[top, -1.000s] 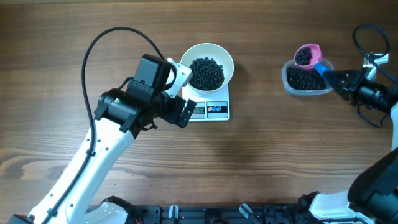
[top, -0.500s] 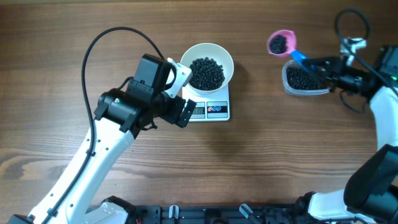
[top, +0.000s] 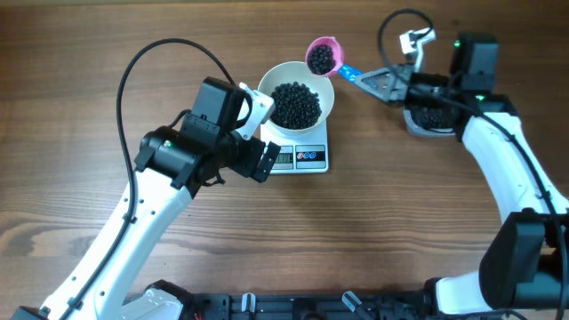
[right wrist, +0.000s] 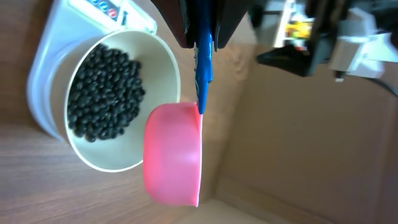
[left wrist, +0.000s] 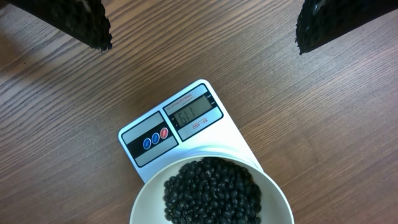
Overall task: Scoop item into bowl and weigh 150g on scale
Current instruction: 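Lift the filled pink scoop and carry it left over the white bowl, then tip the pink scoop to pour beans into the white bowl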
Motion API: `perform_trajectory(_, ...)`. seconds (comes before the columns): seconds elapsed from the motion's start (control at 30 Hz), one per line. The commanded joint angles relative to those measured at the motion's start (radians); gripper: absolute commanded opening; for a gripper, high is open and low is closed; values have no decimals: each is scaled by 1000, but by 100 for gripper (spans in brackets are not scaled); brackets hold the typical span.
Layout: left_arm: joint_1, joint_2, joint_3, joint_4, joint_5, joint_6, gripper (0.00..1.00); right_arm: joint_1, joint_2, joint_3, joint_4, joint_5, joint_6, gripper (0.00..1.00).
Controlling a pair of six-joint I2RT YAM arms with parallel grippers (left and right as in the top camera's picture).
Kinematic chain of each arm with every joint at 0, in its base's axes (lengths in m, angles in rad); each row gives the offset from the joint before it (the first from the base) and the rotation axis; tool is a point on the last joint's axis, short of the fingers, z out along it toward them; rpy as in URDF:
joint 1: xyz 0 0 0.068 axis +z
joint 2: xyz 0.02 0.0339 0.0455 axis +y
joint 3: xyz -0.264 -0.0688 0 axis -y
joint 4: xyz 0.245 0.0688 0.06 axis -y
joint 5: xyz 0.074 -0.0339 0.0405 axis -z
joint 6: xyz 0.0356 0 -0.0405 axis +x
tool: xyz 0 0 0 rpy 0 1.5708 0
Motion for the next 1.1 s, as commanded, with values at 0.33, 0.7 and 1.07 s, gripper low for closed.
perform_trajectory(0.33,-3,2,-8,3,15,-10,100,196,10,5,-81,489,-456,4)
perform_trajectory(0.7,-3,2,-8,3,15,-10,100,257,-14,12,-63,500,-576,4)
perform_trajectory(1.07,-3,2,-8,3,15,-10,100,257,-71,12,-47,570,-584,4)
